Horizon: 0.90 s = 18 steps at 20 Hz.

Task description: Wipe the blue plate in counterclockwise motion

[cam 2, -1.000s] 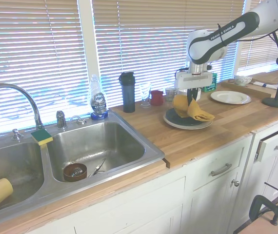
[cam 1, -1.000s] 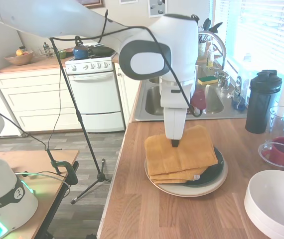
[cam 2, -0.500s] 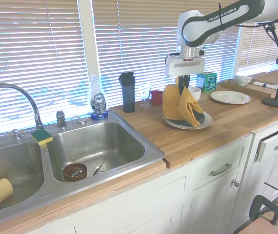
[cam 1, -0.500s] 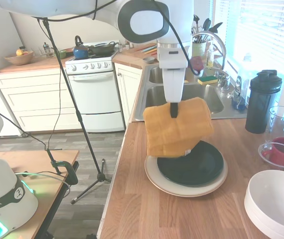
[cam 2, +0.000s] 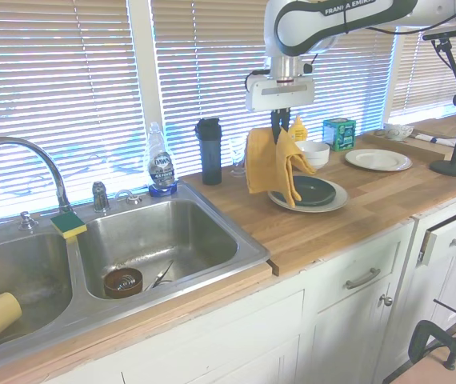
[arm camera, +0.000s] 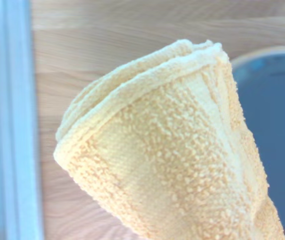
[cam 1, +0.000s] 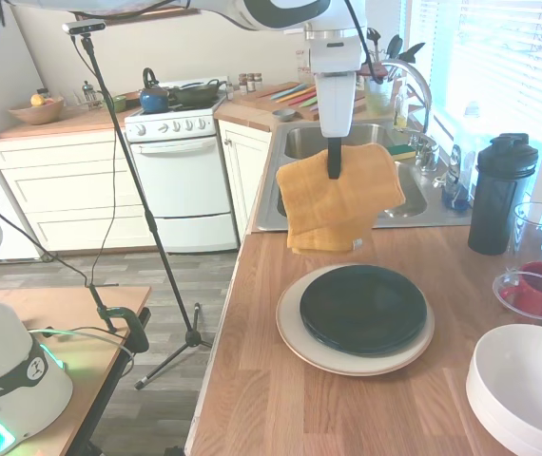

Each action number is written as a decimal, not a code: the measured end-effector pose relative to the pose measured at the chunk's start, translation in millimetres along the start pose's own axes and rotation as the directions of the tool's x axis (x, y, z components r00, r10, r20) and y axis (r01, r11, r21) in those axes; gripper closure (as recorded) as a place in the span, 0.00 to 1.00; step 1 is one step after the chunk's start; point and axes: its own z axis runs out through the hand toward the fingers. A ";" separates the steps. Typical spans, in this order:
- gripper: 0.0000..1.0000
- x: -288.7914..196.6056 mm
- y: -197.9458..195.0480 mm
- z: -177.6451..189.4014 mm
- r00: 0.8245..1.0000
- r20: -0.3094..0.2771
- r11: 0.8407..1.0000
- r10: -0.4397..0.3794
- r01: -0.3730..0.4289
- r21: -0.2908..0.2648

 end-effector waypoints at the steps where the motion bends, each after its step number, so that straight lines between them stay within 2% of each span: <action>1: 1.00 -2.0 -8.1 1.9 1.000 0.002 1.000 -0.002 0.002 -0.007; 8: 1.00 3.3 -54.8 25.2 0.999 0.032 0.999 0.003 -0.001 -0.054; 18: 1.00 48.5 -88.6 61.7 0.995 0.060 0.991 0.075 -0.067 -0.119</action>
